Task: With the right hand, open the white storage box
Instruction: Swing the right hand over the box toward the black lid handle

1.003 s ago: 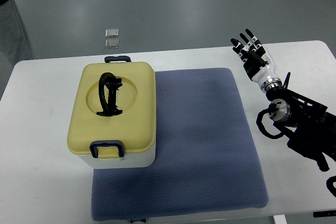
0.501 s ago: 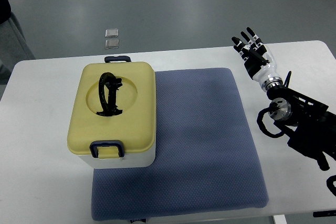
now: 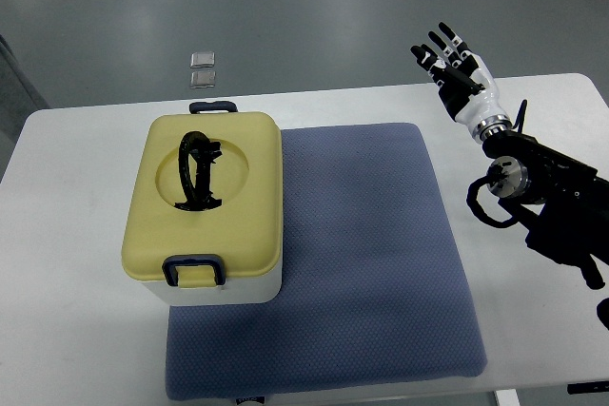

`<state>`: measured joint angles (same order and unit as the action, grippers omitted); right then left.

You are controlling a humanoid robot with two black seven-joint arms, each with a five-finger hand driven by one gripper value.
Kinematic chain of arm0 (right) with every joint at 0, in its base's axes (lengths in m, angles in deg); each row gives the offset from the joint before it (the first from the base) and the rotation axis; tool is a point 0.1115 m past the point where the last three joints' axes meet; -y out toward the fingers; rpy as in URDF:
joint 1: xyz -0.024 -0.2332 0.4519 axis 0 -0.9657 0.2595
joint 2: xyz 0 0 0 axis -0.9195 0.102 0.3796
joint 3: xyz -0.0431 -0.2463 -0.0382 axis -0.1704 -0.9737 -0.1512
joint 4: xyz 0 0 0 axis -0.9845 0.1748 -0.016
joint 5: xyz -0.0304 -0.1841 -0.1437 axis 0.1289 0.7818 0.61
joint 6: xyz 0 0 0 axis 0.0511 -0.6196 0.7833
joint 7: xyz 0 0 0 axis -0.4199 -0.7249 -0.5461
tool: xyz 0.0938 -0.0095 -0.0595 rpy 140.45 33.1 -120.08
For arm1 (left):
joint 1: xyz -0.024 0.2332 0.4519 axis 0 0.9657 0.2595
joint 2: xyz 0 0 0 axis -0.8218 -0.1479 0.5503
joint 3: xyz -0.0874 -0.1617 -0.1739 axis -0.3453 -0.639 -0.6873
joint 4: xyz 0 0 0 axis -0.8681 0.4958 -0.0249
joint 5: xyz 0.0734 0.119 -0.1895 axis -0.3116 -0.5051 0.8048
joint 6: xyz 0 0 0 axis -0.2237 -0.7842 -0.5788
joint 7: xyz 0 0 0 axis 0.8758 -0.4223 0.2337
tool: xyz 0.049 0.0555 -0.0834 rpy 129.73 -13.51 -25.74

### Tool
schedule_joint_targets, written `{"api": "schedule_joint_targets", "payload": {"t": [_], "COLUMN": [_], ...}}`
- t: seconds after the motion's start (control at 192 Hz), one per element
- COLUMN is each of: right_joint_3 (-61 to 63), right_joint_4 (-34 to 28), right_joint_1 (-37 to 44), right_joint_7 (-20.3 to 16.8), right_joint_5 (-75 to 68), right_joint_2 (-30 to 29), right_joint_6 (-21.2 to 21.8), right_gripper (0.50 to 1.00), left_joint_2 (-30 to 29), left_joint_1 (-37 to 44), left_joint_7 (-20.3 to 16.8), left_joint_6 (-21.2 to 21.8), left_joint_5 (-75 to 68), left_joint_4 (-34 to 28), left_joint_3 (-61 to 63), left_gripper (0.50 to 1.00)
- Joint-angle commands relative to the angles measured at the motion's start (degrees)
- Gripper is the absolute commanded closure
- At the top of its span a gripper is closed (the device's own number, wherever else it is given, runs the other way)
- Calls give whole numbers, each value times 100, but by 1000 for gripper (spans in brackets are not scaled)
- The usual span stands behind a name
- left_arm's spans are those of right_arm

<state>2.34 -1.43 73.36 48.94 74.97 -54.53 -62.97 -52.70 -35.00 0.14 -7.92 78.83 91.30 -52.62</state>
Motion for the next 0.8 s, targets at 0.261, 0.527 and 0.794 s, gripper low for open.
{"api": "schedule_joint_targets", "payload": {"t": [0.261,0.527,0.794], "right_joint_3": [-151,-468,-1267], "right_joint_4": [-1202,-1774,-1774], "right_joint_1": [1922,3065,3768], "right_joint_7": [15,-37,7], "right_joint_5": [4419,6240,7831], "right_joint_2": [368,227,-459], "right_joint_6": [237,1696,1775], "right_gripper": [574,574,593], "left_joint_2": [0,0,0], "left_joint_1": [0,0,0], "left_joint_7": [0,0,0], "left_joint_6": [10,1,1], "left_joint_5": [-1,-1,-1], "left_joint_4": [0,0,0], "left_joint_3": [0,0,0], "left_gripper": [500,500,500]}}
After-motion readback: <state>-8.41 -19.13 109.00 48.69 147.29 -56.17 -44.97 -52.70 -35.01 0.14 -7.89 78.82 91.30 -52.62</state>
